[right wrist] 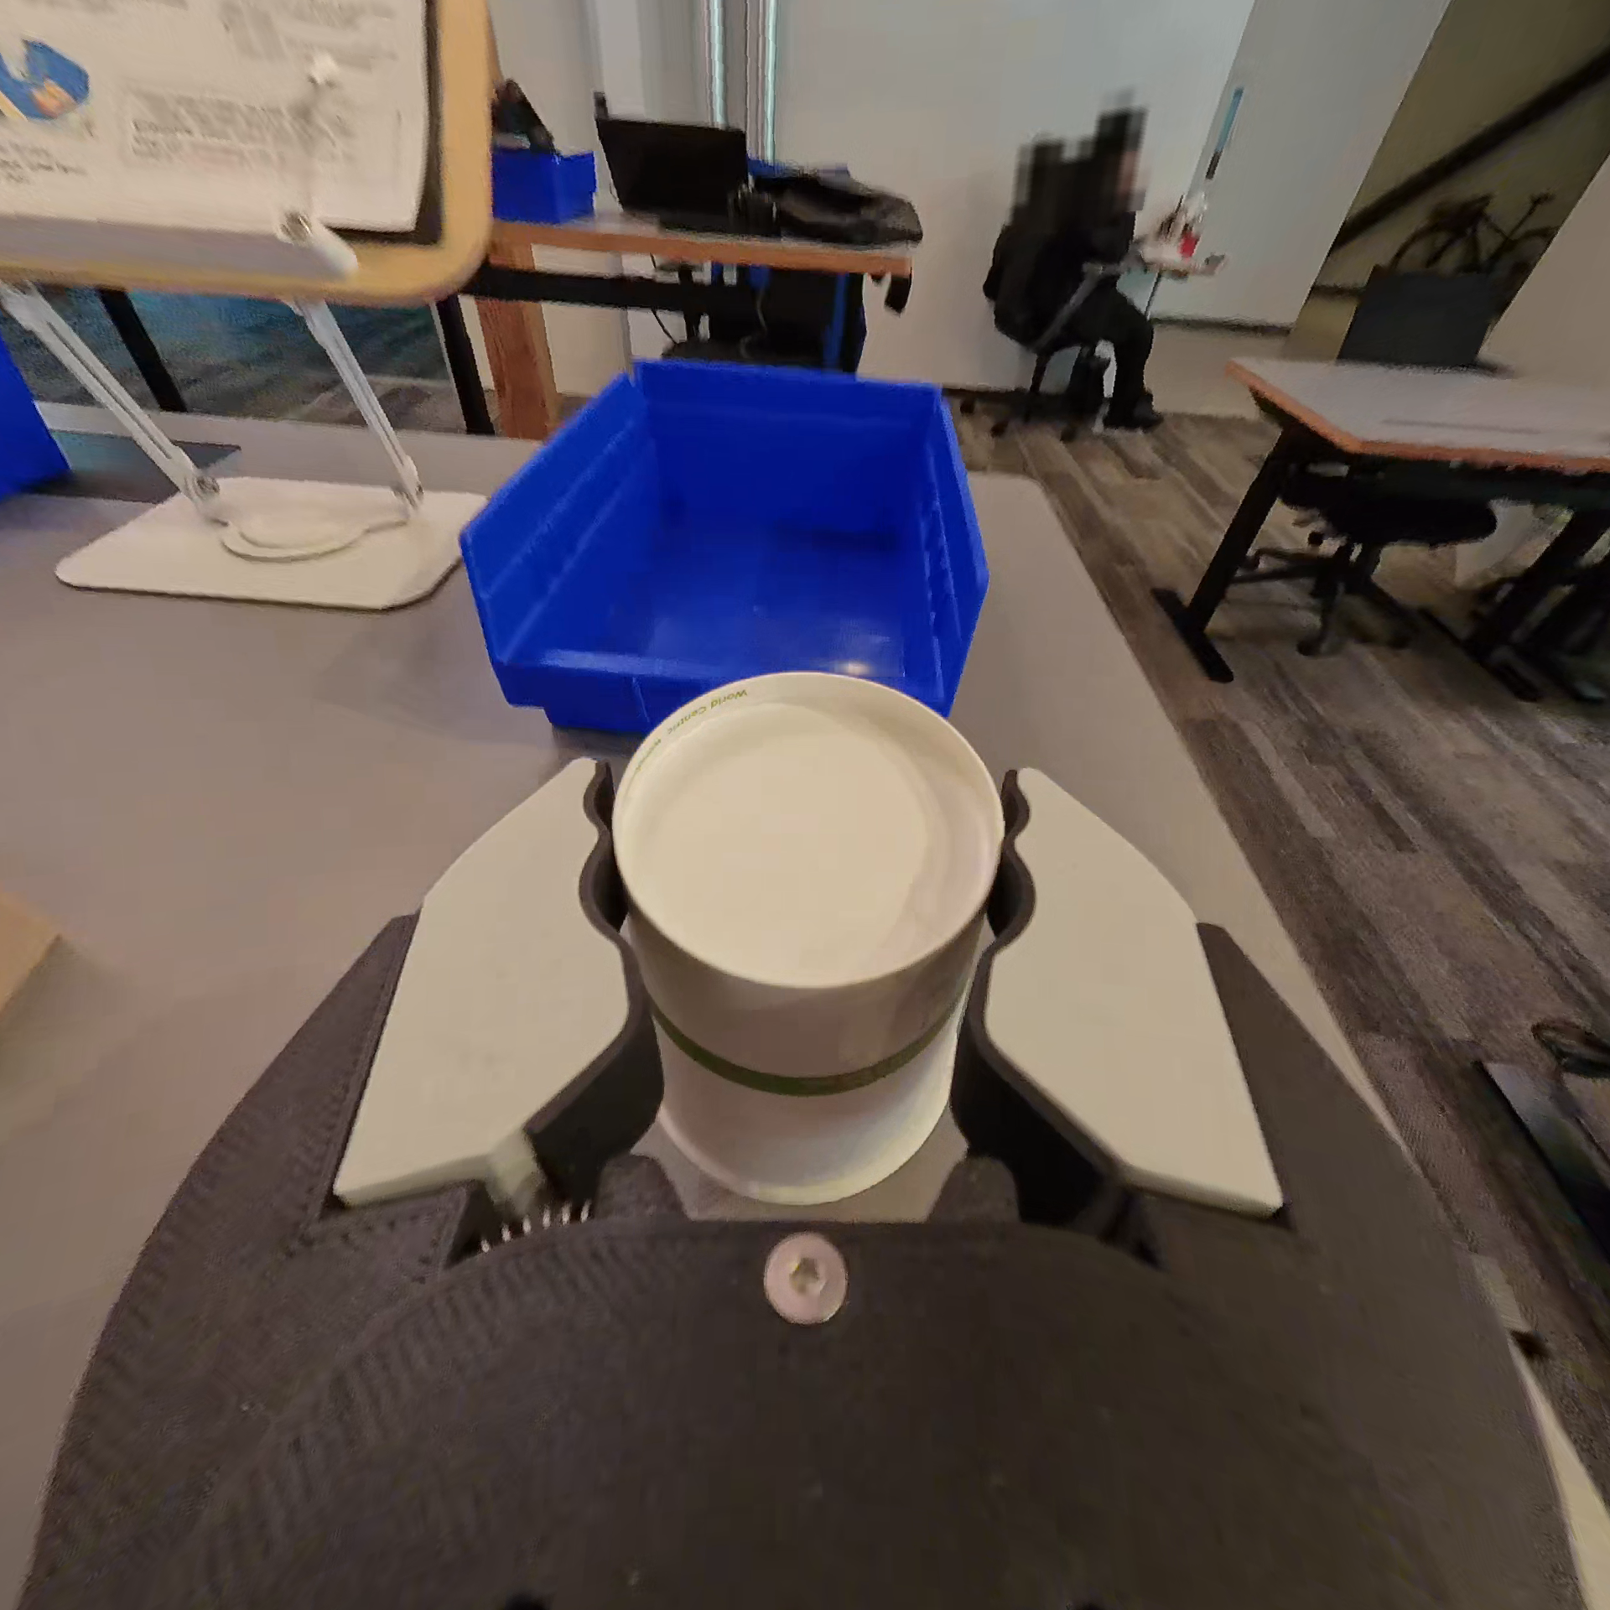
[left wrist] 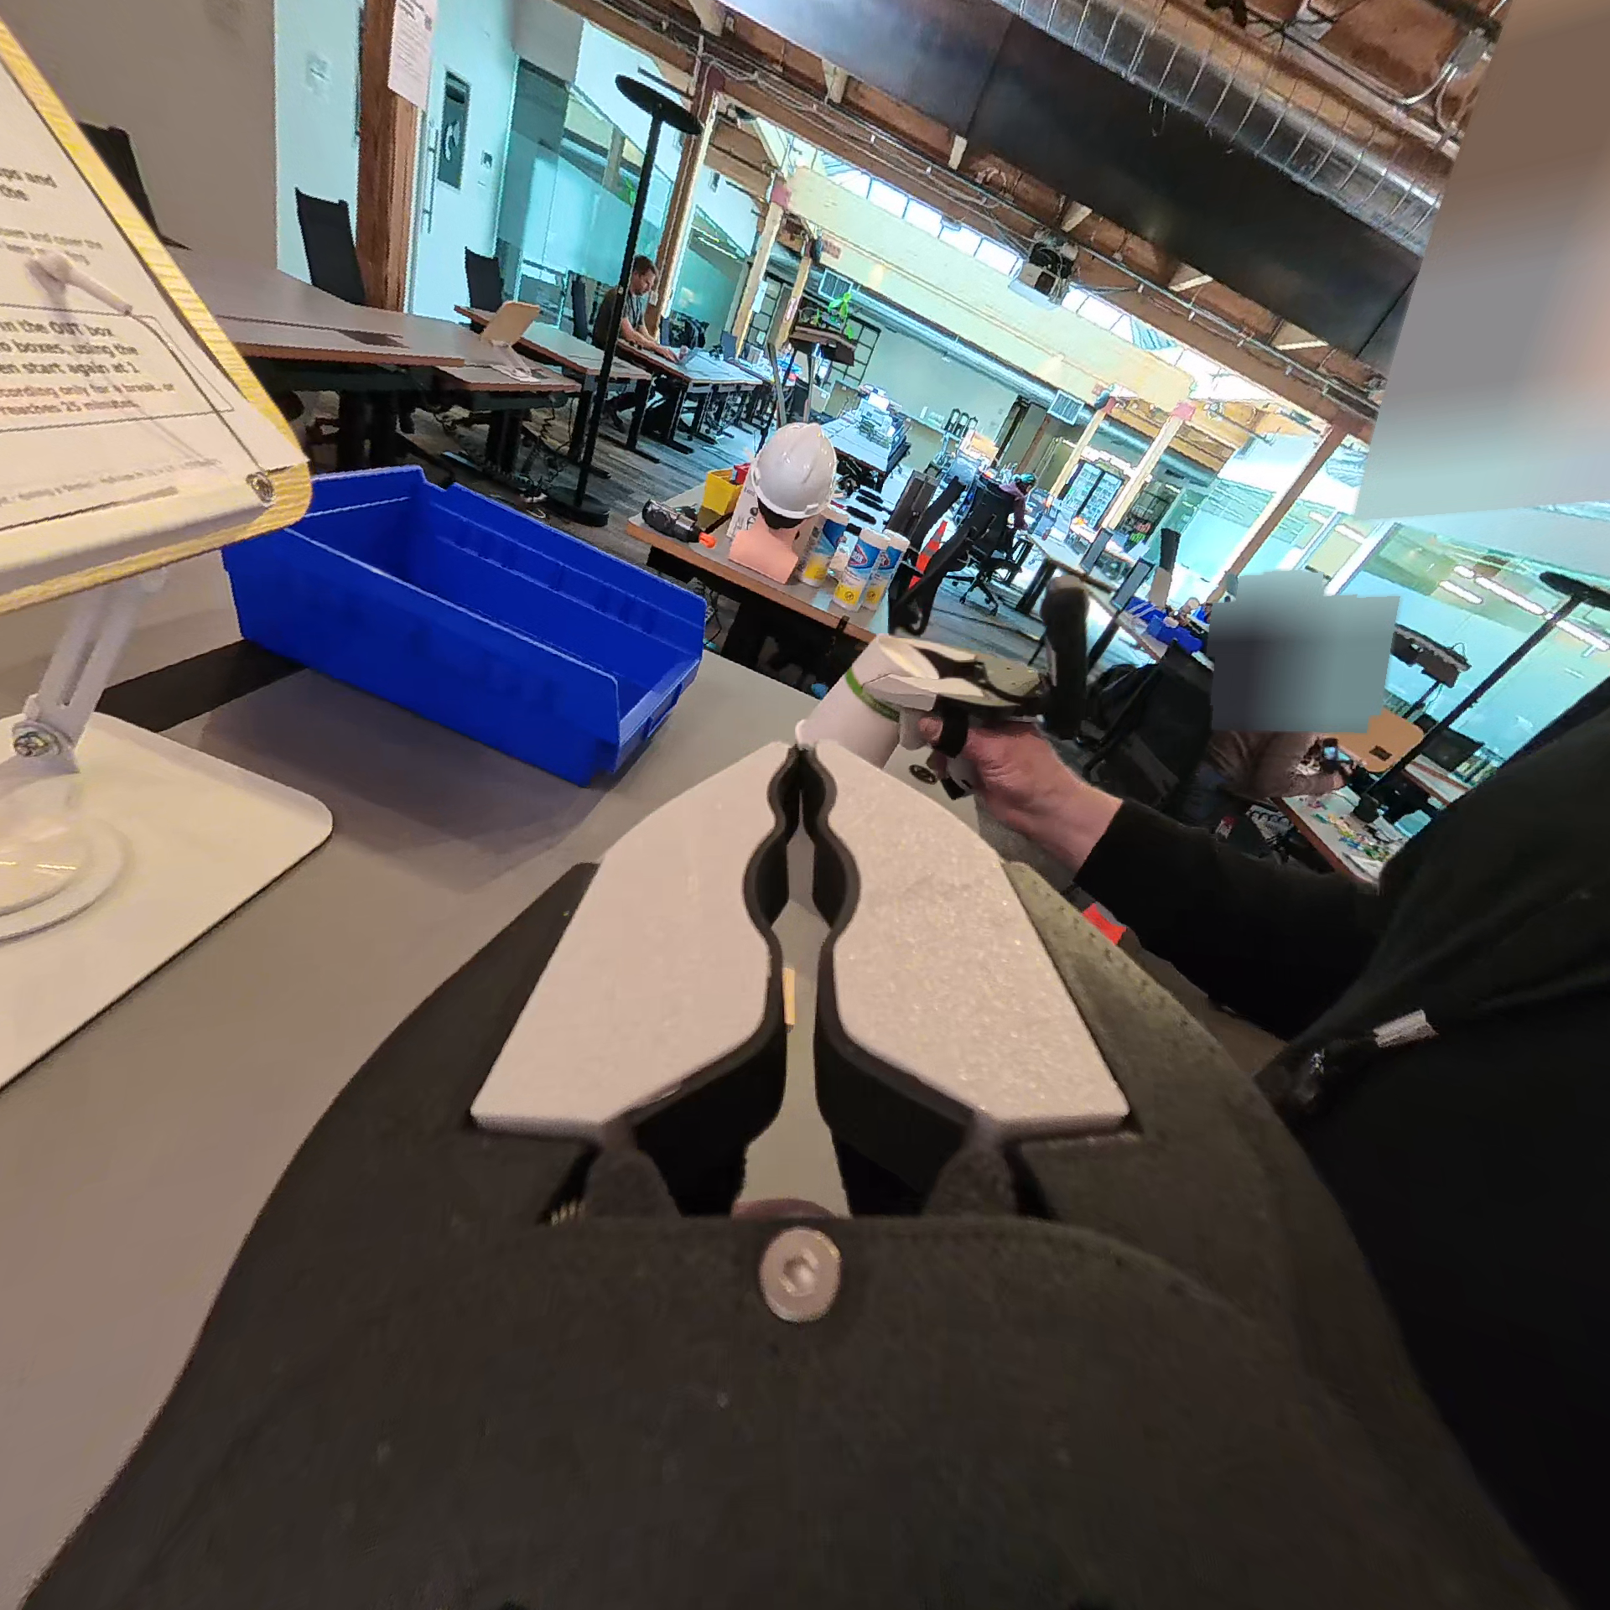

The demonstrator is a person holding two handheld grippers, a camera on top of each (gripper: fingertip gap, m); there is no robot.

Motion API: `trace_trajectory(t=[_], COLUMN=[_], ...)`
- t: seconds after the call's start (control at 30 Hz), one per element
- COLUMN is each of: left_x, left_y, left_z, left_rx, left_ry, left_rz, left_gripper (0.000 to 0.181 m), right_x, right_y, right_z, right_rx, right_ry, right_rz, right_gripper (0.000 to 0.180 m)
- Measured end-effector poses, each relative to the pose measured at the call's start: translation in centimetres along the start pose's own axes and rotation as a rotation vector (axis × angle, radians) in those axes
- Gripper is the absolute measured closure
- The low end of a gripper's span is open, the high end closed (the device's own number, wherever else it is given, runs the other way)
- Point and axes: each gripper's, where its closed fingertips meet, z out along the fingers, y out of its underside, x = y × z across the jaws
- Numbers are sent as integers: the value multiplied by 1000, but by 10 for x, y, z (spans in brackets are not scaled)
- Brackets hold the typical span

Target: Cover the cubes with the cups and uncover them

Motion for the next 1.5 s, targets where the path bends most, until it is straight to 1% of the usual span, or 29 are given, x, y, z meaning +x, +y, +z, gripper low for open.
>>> trace_trajectory(t=[0.1, 0.13, 0.2, 0.33, 0.43, 0.53, 0.6, 0.63, 0.67, 0.7, 0.73, 0.77, 0.8, 0.87, 0.97, 1.07, 1.13, 1.2, 1.33, 1.4, 1.5], left_x=[2, 2, 1, -2, -6, -14, -23, -28, -35, -43, -53, -63, -75, -103, -143, -191, -226, -253, -296, -310, -327], left_y=[2, 2, 3, 2, 0, -5, -8, -10, -13, -15, -17, -19, -22, -30, -47, -54, -51, -46, -31, -27, -21], left_z=[2, 2, 1, -3, -9, -20, -32, -40, -48, -58, -68, -79, -91, -115, -143, -164, -175, -180, -187, -188, -189], left_rx=[-17, -18, -16, -6, 0, -9, -31, -42, -54, -73, -98, -124, -150, -206, -248, -365, -496, -602, -796, -857, -897], left_ry=[-12, -14, -19, -42, -71, -121, -182, -213, -253, -304, -360, -423, -491, -627, -744, -856, -923, -931, -930, -921, -898], left_rz=[18, 18, 12, 13, 22, 53, 91, 112, 135, 161, 194, 229, 258, 292, 349, 448, 521, 604, 702, 737, 726], left_gripper=[181, 181, 181, 181, 181, 181, 181, 181, 181, 181, 181, 180, 179, 178, 178, 174, 165, 165, 163, 163, 164], right_x=[0, -1, -1, -1, 5, 8, 4, -4, -18, -35, -56, -77, -97, -132, -165, -183, -191, -195, -199, -199, -199], right_y=[35, 43, 41, 42, 49, 22, -3, -16, -28, -38, -43, -42, -37, -22, -2, 17, 30, 40, 51, 58, 59], right_z=[14, 16, 16, 16, 14, -7, -25, -32, -37, -40, -41, -39, -34, -23, -5, 12, 20, 25, 28, 28, 27], right_rx=[-113, -126, -95, -92, -122, -26, 21, 44, 65, 78, 78, 57, 18, -43, -71, -94, -118, -139, -167, -186, -197], right_ry=[-6, -10, -12, -17, 42, 89, 123, 109, 74, 25, -42, -117, -205, -347, -432, -471, -501, -515, -532, -539, -551], right_rz=[9, 18, 17, 22, 31, 3, -69, -112, -148, -180, -208, -214, -190, -129, -115, -100, -83, -80, -58, -49, -33], right_gripper=[96, 95, 95, 68, 48, 49, 55, 64, 76, 89, 108, 133, 153, 177, 180, 180, 180, 180, 180, 180, 180])
